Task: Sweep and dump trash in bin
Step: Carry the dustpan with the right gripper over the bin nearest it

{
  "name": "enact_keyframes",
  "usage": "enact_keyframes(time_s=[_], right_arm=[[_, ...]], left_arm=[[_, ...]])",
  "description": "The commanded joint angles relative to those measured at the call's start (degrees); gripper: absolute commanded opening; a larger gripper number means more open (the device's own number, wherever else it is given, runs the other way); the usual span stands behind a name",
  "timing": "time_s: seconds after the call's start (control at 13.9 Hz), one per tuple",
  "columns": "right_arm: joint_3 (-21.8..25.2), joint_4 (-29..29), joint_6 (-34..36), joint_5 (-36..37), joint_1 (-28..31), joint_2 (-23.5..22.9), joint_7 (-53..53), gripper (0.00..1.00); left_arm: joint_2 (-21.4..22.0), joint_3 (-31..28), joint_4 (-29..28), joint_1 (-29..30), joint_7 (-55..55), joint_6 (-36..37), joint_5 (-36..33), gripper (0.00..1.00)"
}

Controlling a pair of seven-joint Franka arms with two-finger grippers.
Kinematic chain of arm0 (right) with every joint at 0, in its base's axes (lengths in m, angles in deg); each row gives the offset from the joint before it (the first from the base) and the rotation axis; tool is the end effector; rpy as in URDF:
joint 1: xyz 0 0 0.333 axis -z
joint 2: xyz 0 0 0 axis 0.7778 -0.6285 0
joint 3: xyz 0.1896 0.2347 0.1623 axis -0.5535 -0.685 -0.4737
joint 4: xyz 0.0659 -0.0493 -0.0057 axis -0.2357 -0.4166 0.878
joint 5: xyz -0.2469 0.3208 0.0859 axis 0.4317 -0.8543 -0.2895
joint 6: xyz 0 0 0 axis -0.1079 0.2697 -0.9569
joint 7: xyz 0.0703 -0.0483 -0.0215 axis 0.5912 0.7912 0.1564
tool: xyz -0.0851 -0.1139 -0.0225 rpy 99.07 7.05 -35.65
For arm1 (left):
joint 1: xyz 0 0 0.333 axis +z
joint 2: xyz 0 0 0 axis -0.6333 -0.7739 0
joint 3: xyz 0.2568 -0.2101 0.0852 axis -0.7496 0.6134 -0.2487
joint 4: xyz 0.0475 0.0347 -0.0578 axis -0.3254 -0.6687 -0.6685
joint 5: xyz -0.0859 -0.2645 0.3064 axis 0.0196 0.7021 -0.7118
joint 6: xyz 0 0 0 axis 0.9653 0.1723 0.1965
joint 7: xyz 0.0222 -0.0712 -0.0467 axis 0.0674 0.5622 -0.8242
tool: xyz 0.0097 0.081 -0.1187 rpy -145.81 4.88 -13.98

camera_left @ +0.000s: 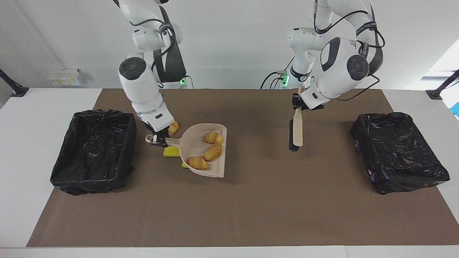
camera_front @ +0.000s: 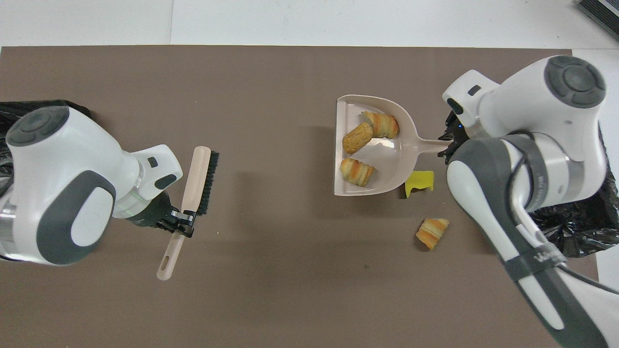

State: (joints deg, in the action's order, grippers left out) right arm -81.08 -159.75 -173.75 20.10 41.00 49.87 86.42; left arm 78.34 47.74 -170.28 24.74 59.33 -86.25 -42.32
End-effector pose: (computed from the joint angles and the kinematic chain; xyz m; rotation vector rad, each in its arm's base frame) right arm 0.6465 0.0702 0.4445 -2.3286 -2.1065 -0.0374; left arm 0.4767 -0.1939 0.4299 2.9121 -0.3376 -0.4902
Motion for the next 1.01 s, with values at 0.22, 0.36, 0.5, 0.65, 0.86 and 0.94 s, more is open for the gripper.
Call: enact_keyframes(time_s=[0.22,0.36,0.5,0.65,0.86,0.94], right_arm=[[-0.12,4.35,5.44,1.12,14.43,0.43,15.60,0.00],[-0.12,5.23,7.63,2.00,21.01,1.13,18.17,0.00],[-0.12,5.32,7.81,6.55,24.55,2.01,22.38,0.00],[-0.12,4.97,7.81,10.78,27.01,3.33,23.54,0.00],[-0.20,4.27,6.94,22.37,27.82,4.21,22.32,0.00],[-0.20,2.53,5.28,26.66,27.38,4.91,20.57,0.00]], left_arm=[[1.32,-0.31,-6.13,-18.91,-24.69,-10.56,-0.04,0.00],[-0.36,-0.31,-7.09,-23.92,-28.84,-13.64,0.22,0.00],[-0.97,-0.22,-9.11,-27.52,-33.75,-16.90,1.62,0.00],[-0.89,-0.22,-12.35,-30.08,-37.28,-20.85,1.89,0.00],[-1.33,-0.22,-14.56,-32.46,-38.35,-23.83,2.07,0.05],[-1.33,-0.22,-16.13,-32.90,-38.00,-25.94,2.07,0.07]])
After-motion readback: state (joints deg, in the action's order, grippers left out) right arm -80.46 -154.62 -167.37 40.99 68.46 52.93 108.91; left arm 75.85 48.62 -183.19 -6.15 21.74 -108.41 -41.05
